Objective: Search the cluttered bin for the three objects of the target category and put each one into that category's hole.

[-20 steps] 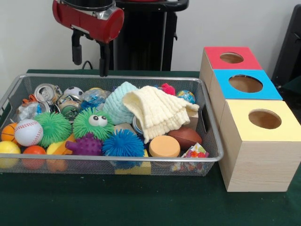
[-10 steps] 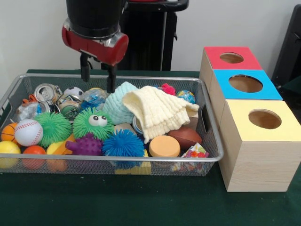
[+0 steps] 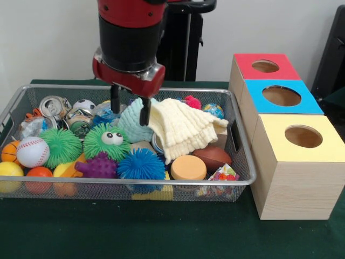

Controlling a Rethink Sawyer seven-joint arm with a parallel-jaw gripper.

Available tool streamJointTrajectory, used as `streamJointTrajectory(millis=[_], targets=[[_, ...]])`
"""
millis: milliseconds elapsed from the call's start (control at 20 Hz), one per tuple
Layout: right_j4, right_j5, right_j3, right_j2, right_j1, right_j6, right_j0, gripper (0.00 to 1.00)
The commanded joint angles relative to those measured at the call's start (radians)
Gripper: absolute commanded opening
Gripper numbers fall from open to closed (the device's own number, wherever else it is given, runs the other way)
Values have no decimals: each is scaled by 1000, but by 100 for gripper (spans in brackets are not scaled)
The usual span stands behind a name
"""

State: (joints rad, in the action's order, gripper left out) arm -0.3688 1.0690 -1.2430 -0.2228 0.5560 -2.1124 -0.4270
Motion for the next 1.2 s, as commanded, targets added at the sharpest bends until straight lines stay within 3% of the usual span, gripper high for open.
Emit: streamJointTrajectory(millis=[50, 400, 700, 950, 1200], targets=[[-52, 102, 101, -62, -85, 170, 41, 100], [-42, 224, 139, -55, -40, 246, 35, 100], [-10, 154, 49, -82, 17, 324, -74, 100], [0, 155, -5, -105, 53, 383, -172, 100], [-28, 196, 40, -121, 45, 406, -196, 100]])
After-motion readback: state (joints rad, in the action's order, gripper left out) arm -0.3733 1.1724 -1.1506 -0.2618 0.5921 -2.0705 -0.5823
